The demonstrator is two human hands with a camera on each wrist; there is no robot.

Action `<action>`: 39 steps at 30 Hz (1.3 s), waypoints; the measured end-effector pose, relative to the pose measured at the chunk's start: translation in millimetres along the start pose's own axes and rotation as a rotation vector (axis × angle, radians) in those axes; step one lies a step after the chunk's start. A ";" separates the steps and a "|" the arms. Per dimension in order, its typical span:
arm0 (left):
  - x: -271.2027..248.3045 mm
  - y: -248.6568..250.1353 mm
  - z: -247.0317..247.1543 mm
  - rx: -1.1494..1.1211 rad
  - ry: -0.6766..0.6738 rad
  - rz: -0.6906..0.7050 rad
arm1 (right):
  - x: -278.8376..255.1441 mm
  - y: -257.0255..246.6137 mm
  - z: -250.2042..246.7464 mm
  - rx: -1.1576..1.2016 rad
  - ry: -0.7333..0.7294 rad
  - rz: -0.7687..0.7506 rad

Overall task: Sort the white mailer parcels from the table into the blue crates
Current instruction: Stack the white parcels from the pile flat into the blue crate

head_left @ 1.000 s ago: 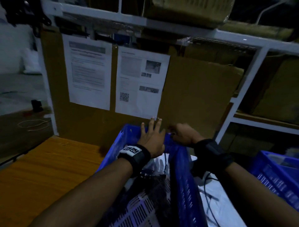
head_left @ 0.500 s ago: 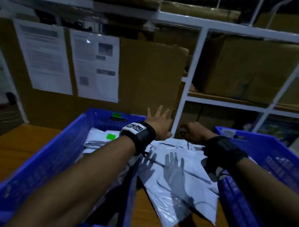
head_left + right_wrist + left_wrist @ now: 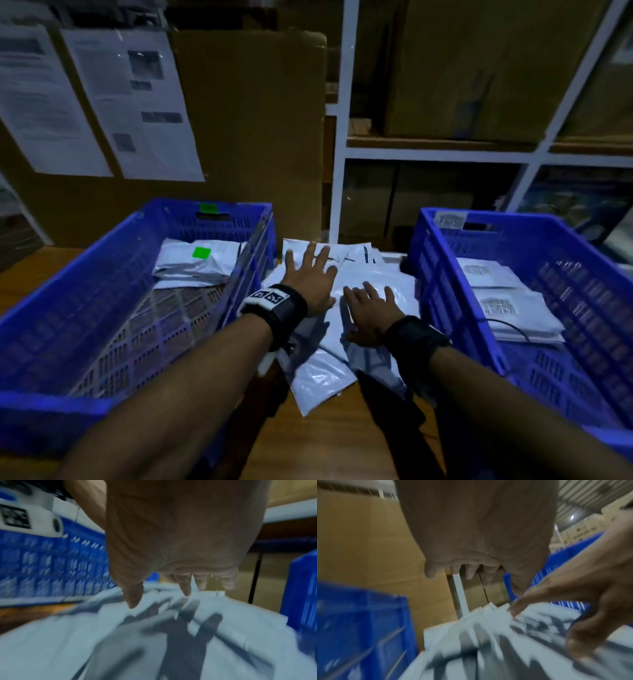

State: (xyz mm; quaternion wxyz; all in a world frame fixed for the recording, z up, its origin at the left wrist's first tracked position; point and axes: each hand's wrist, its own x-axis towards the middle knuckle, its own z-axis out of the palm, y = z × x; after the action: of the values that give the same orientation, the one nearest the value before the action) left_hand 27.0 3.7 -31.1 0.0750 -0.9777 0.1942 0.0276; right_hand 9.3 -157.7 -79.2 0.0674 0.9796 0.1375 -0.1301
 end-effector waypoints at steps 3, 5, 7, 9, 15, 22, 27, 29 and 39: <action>-5.2 -0.3 28.5 0.029 -0.020 -0.002 | -9.5 -7.3 16.7 -0.020 -0.008 -0.007; -7.9 -0.4 39.2 0.050 -0.054 -0.001 | -14.6 -8.3 22.4 -0.038 -0.002 -0.017; -11.5 -1.2 44.2 0.061 -0.080 0.008 | -17.2 -8.8 25.6 -0.070 0.001 -0.029; -14.6 -1.9 46.6 0.053 -0.097 0.029 | -19.7 -10.2 27.7 -0.084 -0.002 -0.028; -17.4 -3.8 55.4 0.059 -0.116 0.144 | -27.8 -10.5 22.7 -0.111 0.039 -0.065; -12.5 8.1 55.5 0.057 0.004 0.188 | -35.6 -7.4 10.4 -0.053 0.114 -0.043; -13.8 7.7 40.2 -0.011 0.154 0.186 | -46.9 -5.5 10.4 0.021 0.143 0.038; -13.5 3.2 29.8 -0.066 0.218 0.139 | -48.5 4.9 2.9 0.023 0.232 0.061; -12.1 -14.7 15.7 -0.196 0.676 -0.149 | -54.2 57.5 -114.9 0.395 0.680 0.002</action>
State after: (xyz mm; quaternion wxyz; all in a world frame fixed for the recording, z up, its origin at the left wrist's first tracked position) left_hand 21.1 24.1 -43.6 -0.0859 -0.9456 0.1326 -0.2845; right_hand 2.6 -206.8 51.1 -0.1719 0.9610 0.1234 0.1781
